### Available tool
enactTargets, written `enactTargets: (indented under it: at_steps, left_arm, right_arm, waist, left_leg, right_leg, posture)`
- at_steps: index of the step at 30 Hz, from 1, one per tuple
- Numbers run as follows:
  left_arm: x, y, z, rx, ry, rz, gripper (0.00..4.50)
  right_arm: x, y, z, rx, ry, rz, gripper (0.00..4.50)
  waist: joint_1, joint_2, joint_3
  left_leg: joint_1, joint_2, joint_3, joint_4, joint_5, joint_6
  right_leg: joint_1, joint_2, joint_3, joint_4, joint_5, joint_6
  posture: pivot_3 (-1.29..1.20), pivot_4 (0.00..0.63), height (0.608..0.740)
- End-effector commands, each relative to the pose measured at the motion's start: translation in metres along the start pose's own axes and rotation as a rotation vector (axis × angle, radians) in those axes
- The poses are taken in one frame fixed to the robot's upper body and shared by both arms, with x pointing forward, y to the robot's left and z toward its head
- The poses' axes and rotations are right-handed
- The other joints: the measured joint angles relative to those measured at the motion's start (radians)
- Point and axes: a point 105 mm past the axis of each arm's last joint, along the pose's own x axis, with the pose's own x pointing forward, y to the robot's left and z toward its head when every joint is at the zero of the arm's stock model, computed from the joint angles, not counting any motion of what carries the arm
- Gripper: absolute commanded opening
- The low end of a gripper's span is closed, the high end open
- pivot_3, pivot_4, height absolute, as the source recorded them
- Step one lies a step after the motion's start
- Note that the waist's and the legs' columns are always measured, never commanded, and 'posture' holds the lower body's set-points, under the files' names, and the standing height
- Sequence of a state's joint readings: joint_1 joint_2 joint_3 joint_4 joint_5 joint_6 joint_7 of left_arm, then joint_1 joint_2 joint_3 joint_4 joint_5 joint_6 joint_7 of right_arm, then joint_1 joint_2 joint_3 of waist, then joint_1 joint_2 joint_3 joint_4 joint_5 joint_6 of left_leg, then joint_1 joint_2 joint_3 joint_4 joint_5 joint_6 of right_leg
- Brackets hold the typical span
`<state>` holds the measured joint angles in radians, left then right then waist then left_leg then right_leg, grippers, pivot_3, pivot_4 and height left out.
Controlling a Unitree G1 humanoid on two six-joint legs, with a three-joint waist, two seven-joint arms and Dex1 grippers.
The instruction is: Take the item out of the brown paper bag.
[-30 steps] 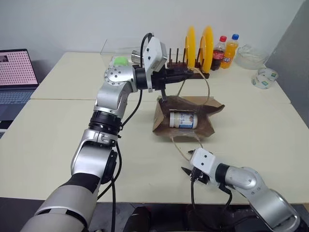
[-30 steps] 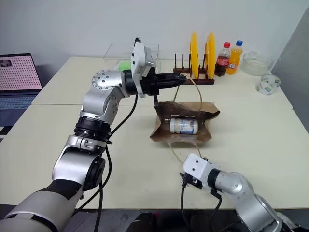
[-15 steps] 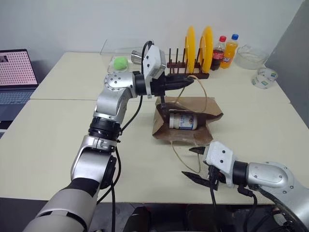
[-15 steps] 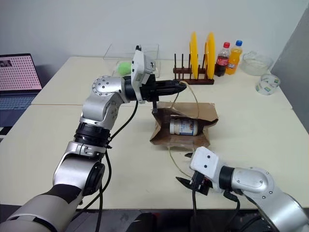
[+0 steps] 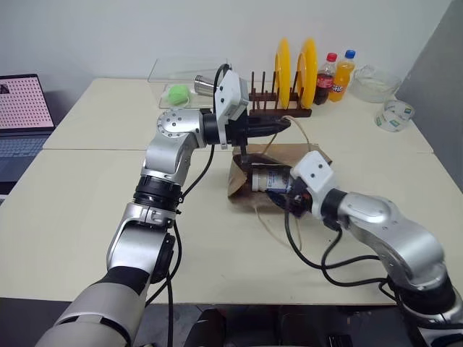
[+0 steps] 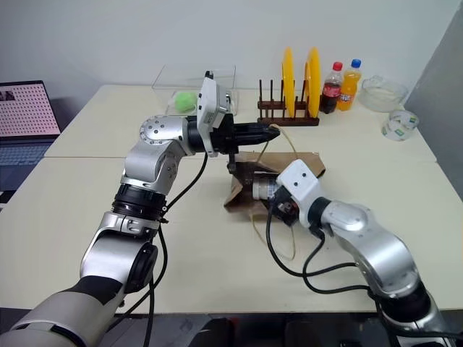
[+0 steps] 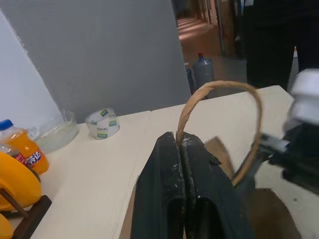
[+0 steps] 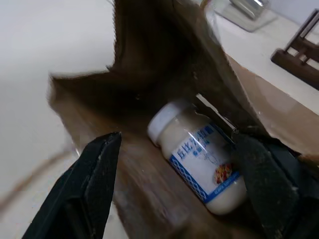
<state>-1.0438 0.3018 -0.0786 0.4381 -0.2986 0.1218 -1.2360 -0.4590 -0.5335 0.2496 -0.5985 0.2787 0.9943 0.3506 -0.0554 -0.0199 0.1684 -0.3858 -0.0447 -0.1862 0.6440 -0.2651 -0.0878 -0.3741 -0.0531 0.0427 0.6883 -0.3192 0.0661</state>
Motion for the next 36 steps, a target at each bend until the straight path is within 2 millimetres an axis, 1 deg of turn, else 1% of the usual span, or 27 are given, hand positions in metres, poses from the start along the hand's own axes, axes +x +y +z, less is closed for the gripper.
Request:
enactTargets:
  at_steps: [1,2,7,11,14,16,18,22,27,30,33,35,36]
  left_arm:
    - [0.000,0.003,0.019,0.058,-0.042,-0.002,0.00]
    - [0.000,0.004,0.019,0.059,-0.042,0.000,0.00]
    - [-0.001,0.006,0.022,0.069,-0.042,0.008,0.00]
    - [0.000,0.010,0.025,0.075,-0.046,0.017,0.00]
    - [-0.001,0.013,0.028,0.082,-0.048,0.025,0.00]
    - [-0.001,0.017,0.030,0.084,-0.053,0.034,0.00]
    - [-0.001,0.021,0.034,0.085,-0.061,0.046,0.00]
    - [-0.002,0.025,0.038,0.093,-0.063,0.061,0.00]
    - [-0.004,0.028,0.038,0.100,-0.057,0.075,0.00]
    - [-0.004,0.027,0.036,0.101,-0.057,0.074,0.00]
    - [-0.005,0.026,0.035,0.104,-0.053,0.074,0.00]
    - [-0.005,0.026,0.034,0.107,-0.049,0.075,0.00]
    - [-0.005,0.026,0.033,0.111,-0.042,0.077,0.00]
  right_arm:
    - [0.007,-0.007,0.001,-0.105,0.011,-0.058,4.31]
    - [0.009,-0.007,0.000,-0.141,0.023,-0.064,4.47]
    - [0.016,-0.006,-0.002,-0.279,0.067,-0.061,4.47]
    - [0.024,-0.002,-0.001,-0.487,0.101,-0.031,4.47]
    - [0.031,0.001,-0.001,-0.607,0.119,-0.010,4.47]
    - [0.036,0.001,-0.003,-0.671,0.143,-0.010,4.47]
    - [0.042,-0.003,-0.008,-0.739,0.189,-0.015,4.47]
    - [0.049,-0.011,-0.016,-0.805,0.248,-0.021,4.47]
    - [0.053,-0.018,-0.026,-0.806,0.309,-0.010,4.47]
    - [0.054,-0.019,-0.028,-0.801,0.315,-0.006,4.47]
    - [0.055,-0.017,-0.029,-0.796,0.317,0.009,3.89]
    - [0.056,-0.018,-0.026,-0.806,0.304,0.009,3.17]
    - [0.056,-0.017,-0.023,-0.812,0.288,0.008,3.00]
  waist:
    - [0.000,0.000,0.000]
    - [-0.001,0.000,0.000]
    - [-0.002,0.000,0.000]
    - [-0.003,0.000,0.000]
    - [-0.003,0.000,0.000]
    - [-0.003,0.000,0.000]
    - [-0.003,0.000,0.000]
    - [-0.004,0.000,0.000]
    - [-0.004,0.000,0.000]
    - [-0.004,0.000,0.000]
    - [-0.004,0.000,0.000]
    - [-0.004,0.000,0.000]
    - [-0.004,0.000,0.000]
  left_leg:
    - [0.000,0.000,0.000,0.000,0.000,0.000]
    - [0.000,-0.001,0.000,0.000,0.000,0.000]
    - [0.000,0.000,0.000,0.001,0.000,0.000]
    - [0.000,0.000,0.000,0.001,0.000,0.000]
    - [0.000,0.000,0.000,0.001,0.000,0.000]
    - [0.000,0.000,0.000,0.001,0.000,0.000]
    - [0.000,0.000,0.000,0.001,0.000,0.000]
    - [-0.001,0.000,0.000,0.001,0.000,0.000]
    - [-0.001,0.000,0.000,0.001,0.000,-0.001]
    - [-0.001,0.000,0.000,0.001,0.000,-0.001]
    - [-0.001,0.000,0.000,0.001,0.000,-0.001]
    - [-0.001,0.000,0.000,0.001,0.000,-0.001]
    - [-0.001,0.000,0.000,0.001,0.000,-0.001]
  right_leg:
    - [0.000,0.000,0.000,0.000,0.000,0.000]
    - [0.000,0.000,0.000,0.000,0.000,0.000]
    - [0.000,0.000,0.000,0.001,0.000,0.000]
    - [0.000,0.000,0.000,0.000,0.000,0.000]
    - [-0.001,0.000,0.000,0.000,0.000,0.000]
    - [-0.001,0.000,0.000,0.000,0.000,0.000]
    - [-0.001,0.000,0.000,0.000,0.000,0.000]
    - [-0.001,0.000,0.000,0.000,0.000,0.000]
    - [-0.001,0.000,0.000,0.000,0.000,0.000]
    - [-0.001,0.000,0.000,0.000,0.000,0.000]
    - [-0.001,0.000,0.000,0.000,0.000,0.000]
    - [-0.002,0.000,0.000,0.001,0.000,0.000]
    - [-0.002,0.000,0.000,0.001,0.000,0.000]
  posture:
    - [0.00,0.150,0.740]
    - [0.00,0.150,0.740]
    - [0.00,0.150,0.740]
    - [0.00,0.150,0.740]
    - [0.00,0.150,0.740]
    - [0.00,0.150,0.740]
    - [0.00,0.150,0.740]
    - [0.00,0.150,0.740]
    - [0.00,0.150,0.740]
    - [0.00,0.150,0.740]
    - [0.00,0.150,0.740]
    - [0.00,0.150,0.740]
    - [0.00,0.150,0.740]
